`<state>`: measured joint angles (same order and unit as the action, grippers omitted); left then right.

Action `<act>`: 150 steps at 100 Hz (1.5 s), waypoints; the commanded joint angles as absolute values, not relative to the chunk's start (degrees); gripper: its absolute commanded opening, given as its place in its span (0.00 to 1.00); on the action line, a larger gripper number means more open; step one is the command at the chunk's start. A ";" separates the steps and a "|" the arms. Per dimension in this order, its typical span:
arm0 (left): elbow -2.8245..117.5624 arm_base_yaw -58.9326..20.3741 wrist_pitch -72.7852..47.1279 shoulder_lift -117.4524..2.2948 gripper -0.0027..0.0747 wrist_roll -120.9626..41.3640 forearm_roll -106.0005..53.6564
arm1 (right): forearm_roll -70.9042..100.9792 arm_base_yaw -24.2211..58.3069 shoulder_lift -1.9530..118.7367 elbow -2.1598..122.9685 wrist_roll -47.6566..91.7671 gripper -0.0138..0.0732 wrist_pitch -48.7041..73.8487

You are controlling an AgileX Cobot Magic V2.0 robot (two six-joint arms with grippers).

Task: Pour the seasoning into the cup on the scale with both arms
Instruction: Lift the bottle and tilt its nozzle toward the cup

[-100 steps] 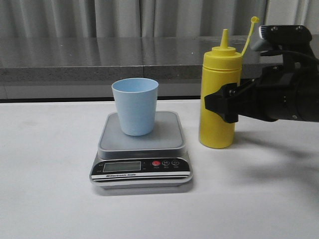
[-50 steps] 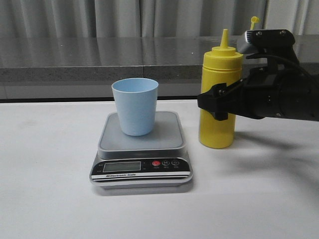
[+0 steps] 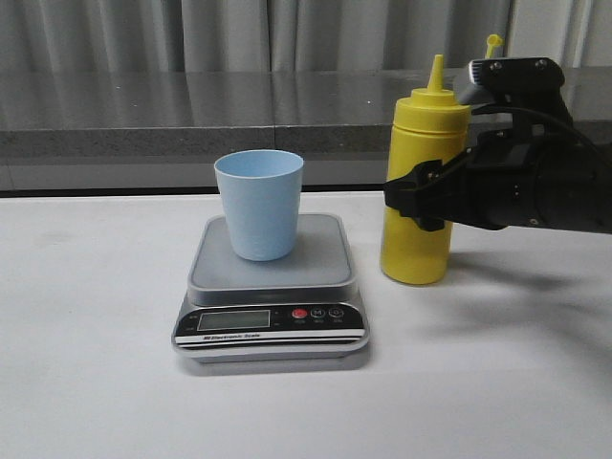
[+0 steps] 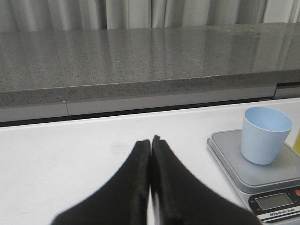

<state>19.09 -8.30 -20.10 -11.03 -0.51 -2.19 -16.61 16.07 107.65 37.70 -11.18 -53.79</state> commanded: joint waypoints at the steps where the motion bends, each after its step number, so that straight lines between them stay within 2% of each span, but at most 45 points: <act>1: 20.63 -8.27 -15.71 -11.51 0.01 -0.36 -2.65 | -17.85 16.11 105.29 38.96 -11.17 0.45 -58.90; 23: 20.63 -8.27 -15.71 -11.51 0.01 -0.36 -2.65 | -21.29 16.11 102.41 39.03 -8.88 0.44 -54.92; 49: 20.63 -8.27 -15.71 -11.51 0.01 -0.36 -2.65 | -27.41 16.11 95.31 42.94 -3.69 0.44 -36.58; 67: 20.63 -8.27 -15.71 -11.51 0.01 -0.36 -2.65 | -37.77 16.80 92.34 48.71 -3.57 0.44 -23.52; 101: 20.63 -8.27 -15.71 -11.51 0.01 -0.36 -2.65 | -51.17 24.29 92.51 58.92 -3.57 0.44 -2.18; 150: 20.63 -8.27 -15.71 -11.51 0.01 -0.36 -2.65 | -71.11 32.44 96.71 66.92 -3.57 0.44 18.27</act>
<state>19.09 -8.30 -20.10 -11.03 -0.51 -2.19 -65.54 31.40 98.44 64.28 -3.96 16.11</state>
